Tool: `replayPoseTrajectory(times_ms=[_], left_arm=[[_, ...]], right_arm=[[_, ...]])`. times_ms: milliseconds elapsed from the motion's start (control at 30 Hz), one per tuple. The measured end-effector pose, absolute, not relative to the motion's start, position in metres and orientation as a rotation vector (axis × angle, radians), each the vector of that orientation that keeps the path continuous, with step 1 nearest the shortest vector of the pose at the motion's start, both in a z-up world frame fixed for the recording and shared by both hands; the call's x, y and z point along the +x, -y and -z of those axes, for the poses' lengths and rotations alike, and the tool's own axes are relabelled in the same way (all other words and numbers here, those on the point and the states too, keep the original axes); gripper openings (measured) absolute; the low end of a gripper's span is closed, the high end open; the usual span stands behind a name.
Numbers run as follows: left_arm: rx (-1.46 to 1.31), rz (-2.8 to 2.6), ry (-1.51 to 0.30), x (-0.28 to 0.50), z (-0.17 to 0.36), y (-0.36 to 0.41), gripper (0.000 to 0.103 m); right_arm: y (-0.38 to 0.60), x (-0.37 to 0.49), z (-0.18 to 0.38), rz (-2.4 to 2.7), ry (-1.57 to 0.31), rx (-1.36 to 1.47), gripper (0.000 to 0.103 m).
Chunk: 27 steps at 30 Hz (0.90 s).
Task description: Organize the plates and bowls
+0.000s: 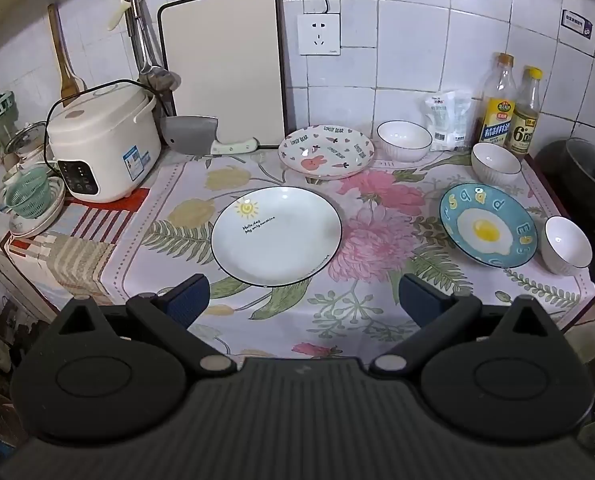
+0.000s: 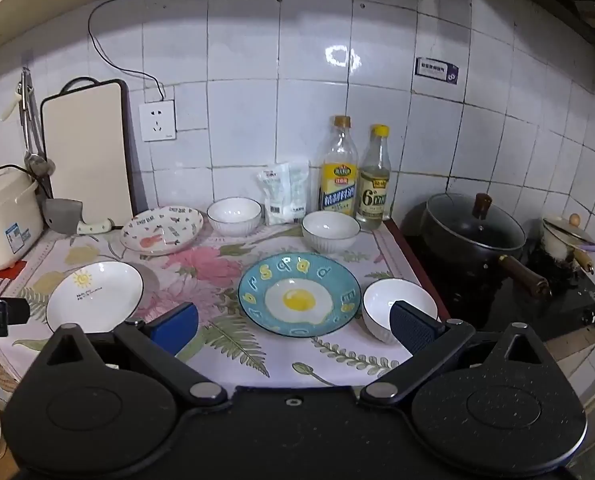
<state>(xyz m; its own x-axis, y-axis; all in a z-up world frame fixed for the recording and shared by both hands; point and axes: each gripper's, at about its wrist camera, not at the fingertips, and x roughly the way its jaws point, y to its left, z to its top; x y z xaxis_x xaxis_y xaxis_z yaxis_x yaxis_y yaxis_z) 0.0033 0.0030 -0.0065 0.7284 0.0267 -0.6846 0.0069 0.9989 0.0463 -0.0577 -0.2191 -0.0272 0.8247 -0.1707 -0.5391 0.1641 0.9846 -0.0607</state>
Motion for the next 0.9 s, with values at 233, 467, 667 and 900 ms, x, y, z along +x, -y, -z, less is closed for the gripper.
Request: replayPoseTrajectory(times_ms=[233,467,667,900], left_arm=[[0.053,-0.003,-0.738,0.001,0.006,0.000,0.102],[0.049,0.022,-0.739,-0.003,0.007,-0.002,0.102],[0.038,0.017,-0.731,-0.007,0.010,-0.005,0.102],[0.039,0.015,-0.707,-0.011,0.009,-0.007,0.102]], right_arm=[[0.224,-0.057,0.032,0.187,-0.579,-0.002,0.103],[0.223,-0.058,0.034,0.189,-0.577,-0.005,0.103],[0.226,-0.060,0.036,0.197,-0.573,0.004,0.103],[0.227,-0.063,0.039,0.208,-0.554,-0.007,0.103]])
